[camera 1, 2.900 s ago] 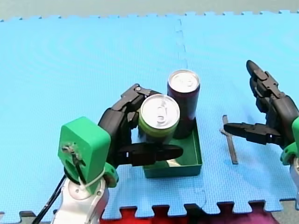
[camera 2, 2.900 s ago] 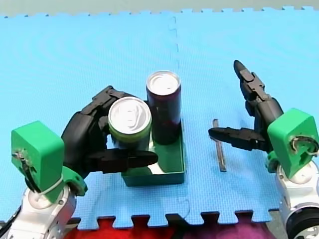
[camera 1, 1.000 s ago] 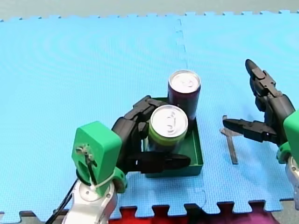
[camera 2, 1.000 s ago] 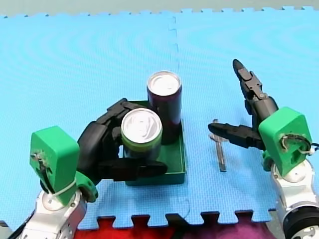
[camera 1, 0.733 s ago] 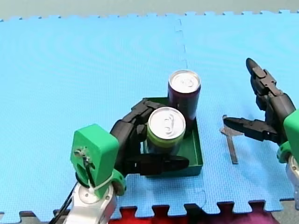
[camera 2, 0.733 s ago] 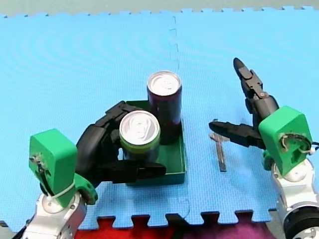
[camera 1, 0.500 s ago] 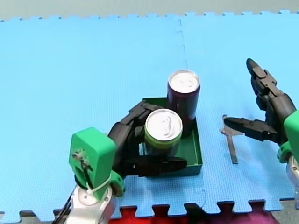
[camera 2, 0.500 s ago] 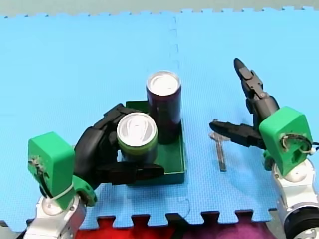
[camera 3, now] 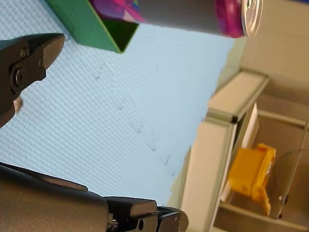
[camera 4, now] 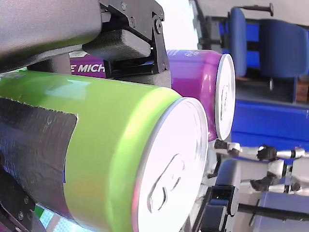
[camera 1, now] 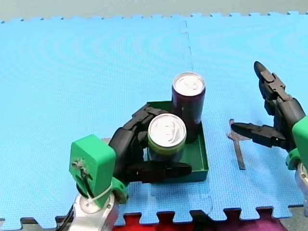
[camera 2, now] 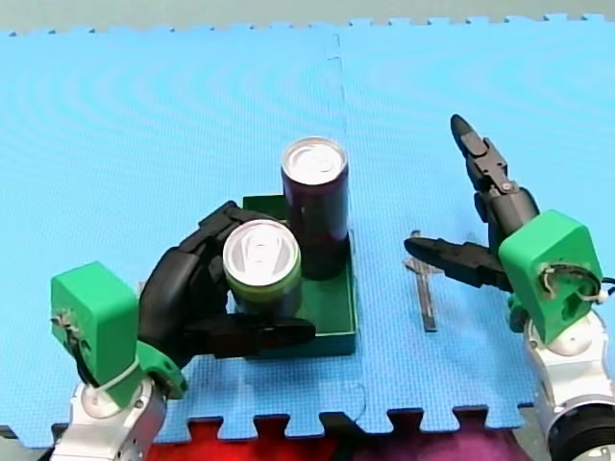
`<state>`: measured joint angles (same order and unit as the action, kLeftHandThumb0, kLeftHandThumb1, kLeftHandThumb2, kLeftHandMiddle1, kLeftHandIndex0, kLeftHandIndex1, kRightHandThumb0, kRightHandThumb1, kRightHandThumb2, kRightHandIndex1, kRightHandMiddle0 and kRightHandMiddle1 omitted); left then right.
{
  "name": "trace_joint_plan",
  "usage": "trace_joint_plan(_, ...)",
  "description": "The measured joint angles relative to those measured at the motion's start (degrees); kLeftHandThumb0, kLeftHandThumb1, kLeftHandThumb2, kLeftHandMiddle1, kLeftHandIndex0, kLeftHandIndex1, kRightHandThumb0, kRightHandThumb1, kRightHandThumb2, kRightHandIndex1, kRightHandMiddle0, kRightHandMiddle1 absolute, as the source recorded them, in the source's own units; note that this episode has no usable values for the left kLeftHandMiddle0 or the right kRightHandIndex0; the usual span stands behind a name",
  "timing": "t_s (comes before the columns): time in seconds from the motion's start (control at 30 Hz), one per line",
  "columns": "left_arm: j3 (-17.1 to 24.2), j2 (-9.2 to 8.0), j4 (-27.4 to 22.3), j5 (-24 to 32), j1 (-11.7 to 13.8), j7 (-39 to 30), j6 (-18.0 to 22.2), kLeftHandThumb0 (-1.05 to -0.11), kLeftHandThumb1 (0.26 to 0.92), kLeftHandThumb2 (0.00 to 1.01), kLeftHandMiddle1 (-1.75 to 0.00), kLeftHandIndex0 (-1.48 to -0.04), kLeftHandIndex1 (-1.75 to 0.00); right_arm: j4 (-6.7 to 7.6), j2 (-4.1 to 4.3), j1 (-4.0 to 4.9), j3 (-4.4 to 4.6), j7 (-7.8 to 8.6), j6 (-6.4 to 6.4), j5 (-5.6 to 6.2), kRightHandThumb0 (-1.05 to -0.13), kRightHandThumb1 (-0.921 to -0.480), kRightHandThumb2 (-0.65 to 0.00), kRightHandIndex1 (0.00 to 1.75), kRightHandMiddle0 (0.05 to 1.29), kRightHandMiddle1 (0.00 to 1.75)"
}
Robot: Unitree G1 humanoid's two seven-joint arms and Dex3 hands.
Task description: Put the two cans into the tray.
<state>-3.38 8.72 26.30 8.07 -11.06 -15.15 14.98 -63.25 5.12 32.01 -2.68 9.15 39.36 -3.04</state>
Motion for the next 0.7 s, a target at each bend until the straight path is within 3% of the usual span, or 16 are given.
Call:
trace_joint_plan(0.4,0.3,0.25,3.4,-0.9,-1.4,0.3,3.0,-0.435,0.842,0.0,-1.75,-0.53,-1.75,0.31,0.0,-0.17,0.15,0.06,0.0,0.13,-0.523,-0.77,-0.001,0.0,0.14,0.0)
trace_joint_plan(0.7,0.6,0.12,11.3,-2.5,-5.0,1.9,7.6,-0.444,0.84,0.0,-1.75,-0.53,-1.75,0.3,-0.06,-0.27,0.15,0.07,0.09,0.16,-0.53,-0.772,-0.001,0.0,0.14,0.0)
